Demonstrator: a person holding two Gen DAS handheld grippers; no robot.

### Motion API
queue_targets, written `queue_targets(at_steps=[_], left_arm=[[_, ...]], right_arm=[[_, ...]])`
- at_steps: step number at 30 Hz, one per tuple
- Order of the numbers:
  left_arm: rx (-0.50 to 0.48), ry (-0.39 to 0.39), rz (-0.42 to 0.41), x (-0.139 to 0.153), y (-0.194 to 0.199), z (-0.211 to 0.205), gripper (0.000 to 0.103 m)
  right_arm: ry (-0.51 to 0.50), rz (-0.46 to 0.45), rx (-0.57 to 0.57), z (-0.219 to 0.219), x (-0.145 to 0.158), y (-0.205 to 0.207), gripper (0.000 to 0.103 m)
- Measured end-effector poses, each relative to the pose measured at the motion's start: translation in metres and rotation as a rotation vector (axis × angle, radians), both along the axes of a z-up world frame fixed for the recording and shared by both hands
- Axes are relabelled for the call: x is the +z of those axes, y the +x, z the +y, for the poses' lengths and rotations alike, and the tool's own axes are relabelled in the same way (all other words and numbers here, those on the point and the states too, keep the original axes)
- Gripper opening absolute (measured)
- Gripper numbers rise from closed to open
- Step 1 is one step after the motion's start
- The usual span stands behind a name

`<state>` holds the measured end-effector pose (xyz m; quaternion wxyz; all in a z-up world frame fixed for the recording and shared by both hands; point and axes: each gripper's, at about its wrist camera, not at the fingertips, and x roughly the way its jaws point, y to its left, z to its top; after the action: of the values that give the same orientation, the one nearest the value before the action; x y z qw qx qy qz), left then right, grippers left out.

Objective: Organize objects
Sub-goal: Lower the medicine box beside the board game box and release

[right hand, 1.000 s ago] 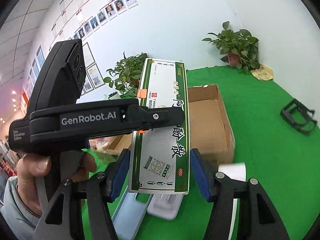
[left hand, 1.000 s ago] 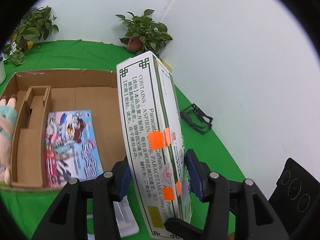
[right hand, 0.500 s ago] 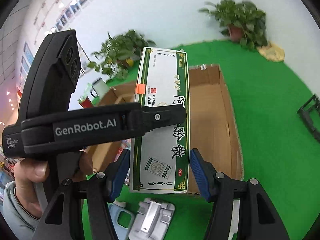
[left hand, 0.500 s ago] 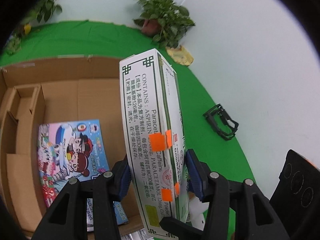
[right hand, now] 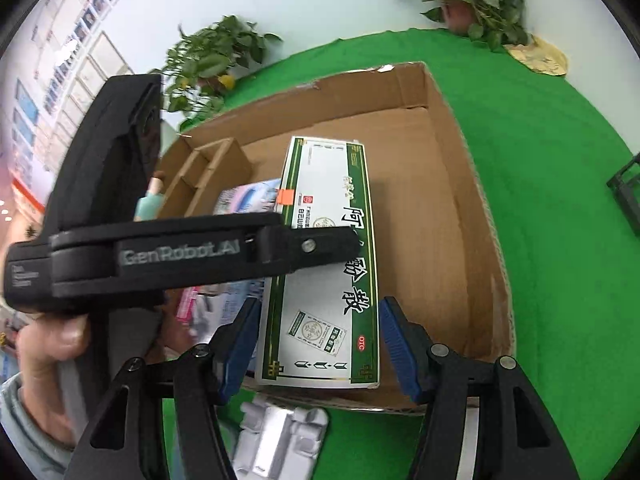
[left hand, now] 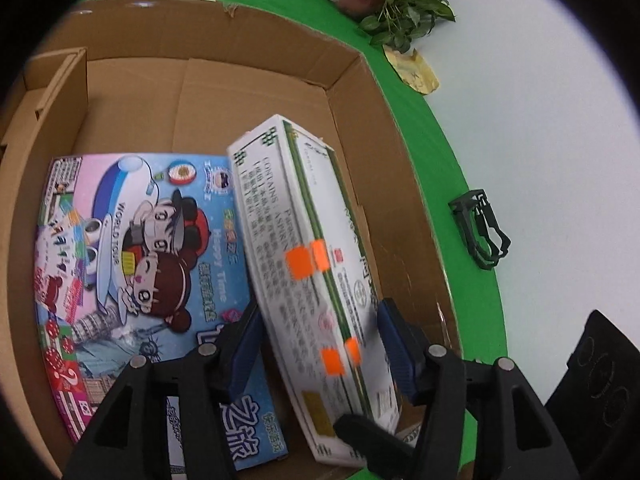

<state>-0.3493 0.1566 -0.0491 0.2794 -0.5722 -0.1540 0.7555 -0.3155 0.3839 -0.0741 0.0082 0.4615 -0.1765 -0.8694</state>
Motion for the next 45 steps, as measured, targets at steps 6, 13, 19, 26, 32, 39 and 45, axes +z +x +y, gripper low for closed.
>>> queue_targets(at_steps=[6,13,19,26,32,39,45], left_arm=[[0.007,-0.055,0.023,0.007,0.011,-0.012,0.058],[0.040,-0.105,0.075,0.015,0.030,-0.035,0.058],[0.076,-0.150,0.094,0.017,0.049,-0.057,0.058],[0.134,-0.140,0.190,0.034,0.078,-0.084,0.058],[0.177,-0.169,0.251,0.039,0.094,-0.101,0.058],[0.202,-0.159,0.271,0.037,0.100,-0.115,0.058],[0.265,-0.147,0.351,0.052,0.113,-0.133,0.058]], right_arm=[[0.068,-0.045,-0.022,-0.008,-0.003,-0.001,0.058],[0.093,-0.076,0.011,-0.023,-0.004,-0.001,0.062],[0.112,-0.057,0.030,-0.024,0.005,0.009,0.076],[0.046,-0.034,0.020,-0.007,0.011,-0.005,0.078],[0.042,-0.093,0.025,-0.013,-0.010,-0.032,0.079],[0.089,-0.099,0.079,-0.031,-0.015,-0.030,0.079],[0.118,-0.099,0.088,-0.036,-0.016,-0.029,0.080]])
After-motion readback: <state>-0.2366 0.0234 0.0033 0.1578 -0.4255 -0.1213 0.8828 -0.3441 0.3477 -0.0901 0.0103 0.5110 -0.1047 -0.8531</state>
